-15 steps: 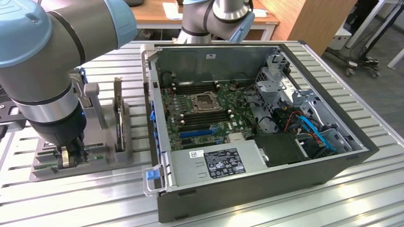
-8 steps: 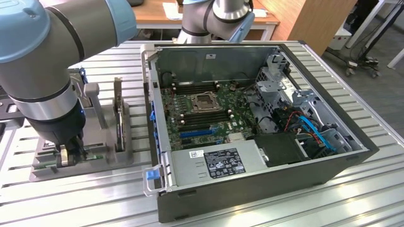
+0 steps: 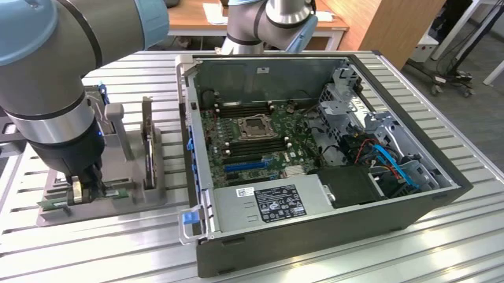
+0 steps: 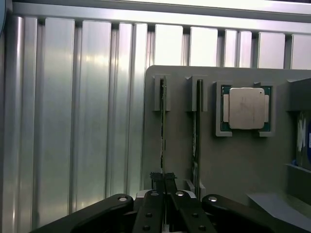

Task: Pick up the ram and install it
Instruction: 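Pick up the ram and move it above insertion slot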

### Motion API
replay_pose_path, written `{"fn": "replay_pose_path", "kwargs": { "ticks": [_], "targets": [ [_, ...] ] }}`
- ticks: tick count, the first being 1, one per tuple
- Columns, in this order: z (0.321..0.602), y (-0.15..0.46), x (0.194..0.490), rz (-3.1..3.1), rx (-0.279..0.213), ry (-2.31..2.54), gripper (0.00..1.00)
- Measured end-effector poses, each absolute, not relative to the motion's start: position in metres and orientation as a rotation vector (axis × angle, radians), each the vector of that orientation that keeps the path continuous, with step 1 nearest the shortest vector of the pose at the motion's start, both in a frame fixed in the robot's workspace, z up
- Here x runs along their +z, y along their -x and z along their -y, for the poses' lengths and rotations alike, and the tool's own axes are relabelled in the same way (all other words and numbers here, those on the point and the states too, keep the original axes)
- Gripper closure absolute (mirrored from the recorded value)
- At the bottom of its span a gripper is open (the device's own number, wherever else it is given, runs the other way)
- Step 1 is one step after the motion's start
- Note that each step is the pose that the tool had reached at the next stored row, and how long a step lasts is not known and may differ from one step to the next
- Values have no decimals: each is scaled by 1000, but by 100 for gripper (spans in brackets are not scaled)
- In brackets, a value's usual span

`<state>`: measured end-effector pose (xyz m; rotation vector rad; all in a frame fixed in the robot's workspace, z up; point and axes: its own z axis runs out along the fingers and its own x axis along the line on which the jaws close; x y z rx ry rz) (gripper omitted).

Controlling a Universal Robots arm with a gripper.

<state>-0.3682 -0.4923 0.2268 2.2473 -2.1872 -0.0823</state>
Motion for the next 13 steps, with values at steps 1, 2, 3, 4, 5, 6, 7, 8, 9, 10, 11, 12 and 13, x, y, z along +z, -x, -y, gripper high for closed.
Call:
{"fn": "replay_pose_path", "kwargs": {
  "ticks": [1,2,3,4,5,6,7,8,9,10,11,12,13],
  "targets": [
    [492,368,229,2187,-82,-2247,89],
    [492,368,231,2187,-82,-2247,89],
    [492,368,233,2187,-82,-2247,89],
    [492,368,235,2187,-82,-2247,89],
    [492,368,237,2187,-82,-2247,89],
    [492,368,239,2187,-82,-2247,89],
    [492,368,241,2187,-82,-2247,89],
    [492,368,243,2187,-82,-2247,89],
    [492,368,246,2187,-82,-2247,89],
    [492,368,248,2187,-82,-2247,89],
    [492,368,250,2187,-82,-2247,89],
    [492,368,252,2187,-82,-2247,89],
    [492,368,254,2187,-82,-2247,89]
  ]
}}
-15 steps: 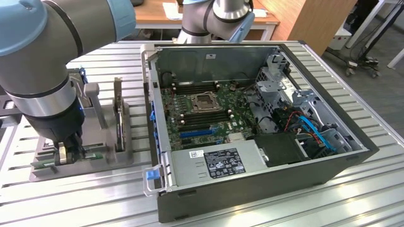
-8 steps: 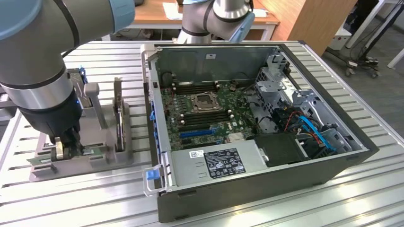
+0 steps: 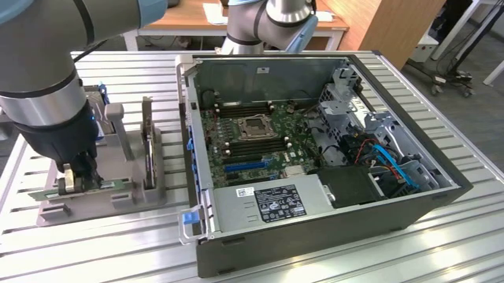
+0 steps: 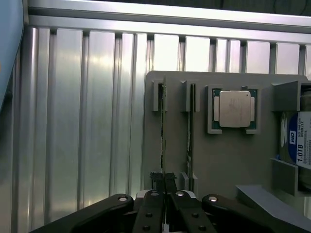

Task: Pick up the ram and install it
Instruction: 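Pick up the ram and move it above insertion slot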

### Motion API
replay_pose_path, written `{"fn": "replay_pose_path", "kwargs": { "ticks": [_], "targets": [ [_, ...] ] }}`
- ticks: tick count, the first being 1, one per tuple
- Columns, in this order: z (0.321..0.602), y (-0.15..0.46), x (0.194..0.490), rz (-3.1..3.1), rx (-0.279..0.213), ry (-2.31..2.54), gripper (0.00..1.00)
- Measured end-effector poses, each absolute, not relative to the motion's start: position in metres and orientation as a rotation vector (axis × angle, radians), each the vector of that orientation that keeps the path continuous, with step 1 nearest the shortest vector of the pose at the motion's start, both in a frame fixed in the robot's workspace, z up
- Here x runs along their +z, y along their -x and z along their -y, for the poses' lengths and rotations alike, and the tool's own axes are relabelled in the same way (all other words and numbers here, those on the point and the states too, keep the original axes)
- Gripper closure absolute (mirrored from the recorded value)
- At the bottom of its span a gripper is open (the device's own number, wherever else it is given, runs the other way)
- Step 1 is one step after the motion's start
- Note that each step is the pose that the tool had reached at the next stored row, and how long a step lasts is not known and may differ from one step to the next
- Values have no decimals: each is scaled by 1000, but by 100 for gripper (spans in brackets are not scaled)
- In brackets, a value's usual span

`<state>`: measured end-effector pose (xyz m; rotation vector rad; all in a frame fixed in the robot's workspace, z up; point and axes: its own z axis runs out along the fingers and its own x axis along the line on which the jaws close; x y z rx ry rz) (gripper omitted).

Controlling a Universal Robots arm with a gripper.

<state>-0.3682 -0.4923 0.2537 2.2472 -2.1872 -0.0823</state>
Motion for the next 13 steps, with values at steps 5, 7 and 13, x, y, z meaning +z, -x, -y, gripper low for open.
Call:
{"fn": "replay_pose_path", "kwargs": {
  "ticks": [5,7,13],
  "targets": [
    [492,368,264,2187,-82,-2247,89],
    [492,368,268,2187,-82,-2247,89],
    [492,368,281,2187,-82,-2247,89]
  ]
}}
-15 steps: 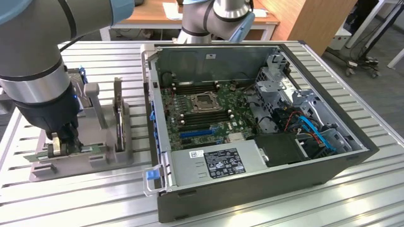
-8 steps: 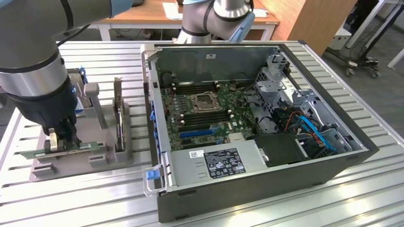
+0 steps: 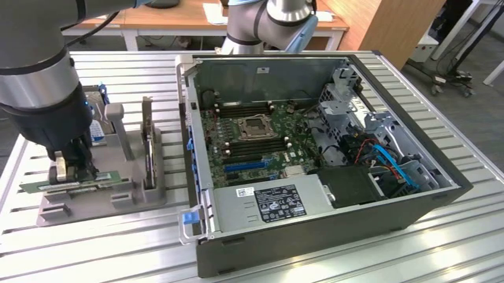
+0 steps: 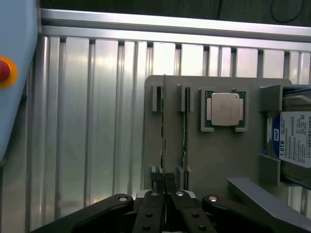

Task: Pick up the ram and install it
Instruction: 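Pick up the ram and move it above insertion slot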

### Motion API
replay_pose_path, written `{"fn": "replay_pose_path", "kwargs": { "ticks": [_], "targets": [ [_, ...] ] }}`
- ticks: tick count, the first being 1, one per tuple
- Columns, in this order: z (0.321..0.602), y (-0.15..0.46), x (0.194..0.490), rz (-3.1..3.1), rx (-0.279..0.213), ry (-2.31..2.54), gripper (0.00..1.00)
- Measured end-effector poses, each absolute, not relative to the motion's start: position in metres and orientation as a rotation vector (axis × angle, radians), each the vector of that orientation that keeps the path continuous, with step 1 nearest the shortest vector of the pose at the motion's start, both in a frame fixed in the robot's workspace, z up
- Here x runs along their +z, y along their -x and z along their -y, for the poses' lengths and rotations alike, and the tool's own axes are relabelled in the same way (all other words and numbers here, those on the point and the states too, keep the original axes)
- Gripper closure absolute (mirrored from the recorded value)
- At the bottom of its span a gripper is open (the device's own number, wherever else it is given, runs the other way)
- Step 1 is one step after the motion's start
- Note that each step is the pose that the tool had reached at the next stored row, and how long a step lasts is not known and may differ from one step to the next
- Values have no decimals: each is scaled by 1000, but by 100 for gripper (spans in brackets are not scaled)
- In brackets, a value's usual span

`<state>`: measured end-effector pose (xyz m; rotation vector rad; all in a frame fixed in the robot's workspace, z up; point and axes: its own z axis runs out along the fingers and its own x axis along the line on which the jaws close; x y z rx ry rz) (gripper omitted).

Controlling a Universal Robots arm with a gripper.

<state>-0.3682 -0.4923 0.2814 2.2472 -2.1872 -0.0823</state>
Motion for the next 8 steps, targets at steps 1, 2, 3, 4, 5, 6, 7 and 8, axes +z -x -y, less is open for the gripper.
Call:
{"fn": "replay_pose_path", "kwargs": {
  "ticks": [1,2,3,4,5,6,7,8],
  "targets": [
    [492,368,283,2187,-82,-2247,89],
    [492,368,285,2187,-82,-2247,89],
    [492,368,288,2187,-82,-2247,89],
    [492,368,290,2187,-82,-2247,89],
    [492,368,292,2187,-82,-2247,89],
    [492,368,294,2187,-82,-2247,89],
    [492,368,296,2187,-82,-2247,89],
    [492,368,299,2187,-82,-2247,89]
  ]
}}
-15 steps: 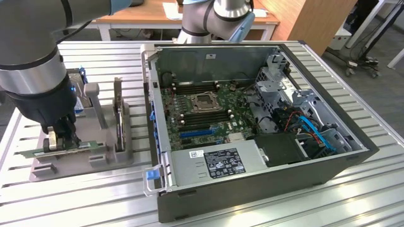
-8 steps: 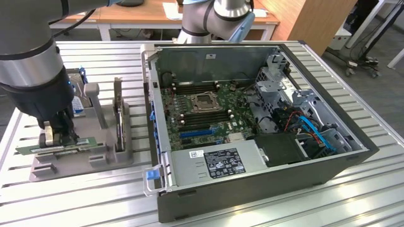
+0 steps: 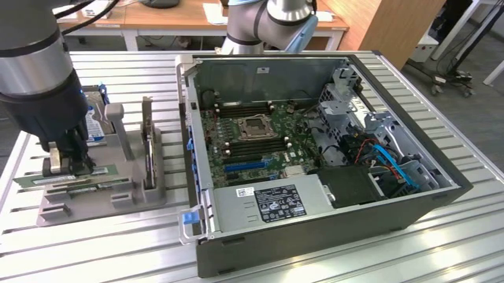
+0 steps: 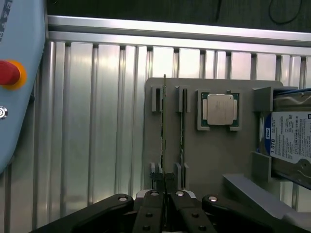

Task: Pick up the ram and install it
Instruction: 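Pick up the ram and move it above insertion slot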

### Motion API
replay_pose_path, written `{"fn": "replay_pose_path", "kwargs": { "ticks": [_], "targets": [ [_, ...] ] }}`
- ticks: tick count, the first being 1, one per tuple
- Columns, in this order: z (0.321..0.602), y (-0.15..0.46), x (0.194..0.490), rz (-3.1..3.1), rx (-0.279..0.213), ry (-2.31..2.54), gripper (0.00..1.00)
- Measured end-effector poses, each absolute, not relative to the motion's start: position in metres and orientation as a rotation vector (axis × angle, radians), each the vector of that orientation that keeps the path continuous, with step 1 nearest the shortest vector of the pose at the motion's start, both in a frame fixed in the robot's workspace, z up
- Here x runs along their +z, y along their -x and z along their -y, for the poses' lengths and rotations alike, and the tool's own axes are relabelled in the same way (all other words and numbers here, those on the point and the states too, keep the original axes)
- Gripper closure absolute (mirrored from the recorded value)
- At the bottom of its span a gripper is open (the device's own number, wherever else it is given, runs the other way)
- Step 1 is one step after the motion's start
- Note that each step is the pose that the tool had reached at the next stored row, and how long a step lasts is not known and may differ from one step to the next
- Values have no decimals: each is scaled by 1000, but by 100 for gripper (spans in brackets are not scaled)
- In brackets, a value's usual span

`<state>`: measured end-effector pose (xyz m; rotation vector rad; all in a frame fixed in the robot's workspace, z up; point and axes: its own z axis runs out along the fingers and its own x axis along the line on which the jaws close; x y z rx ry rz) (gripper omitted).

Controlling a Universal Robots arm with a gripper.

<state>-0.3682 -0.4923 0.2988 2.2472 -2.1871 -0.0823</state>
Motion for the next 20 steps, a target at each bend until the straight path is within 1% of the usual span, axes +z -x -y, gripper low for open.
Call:
{"fn": "replay_pose_path", "kwargs": {
  "ticks": [20],
  "targets": [
    [492,368,342,2187,-82,-2247,89]
  ]
}}
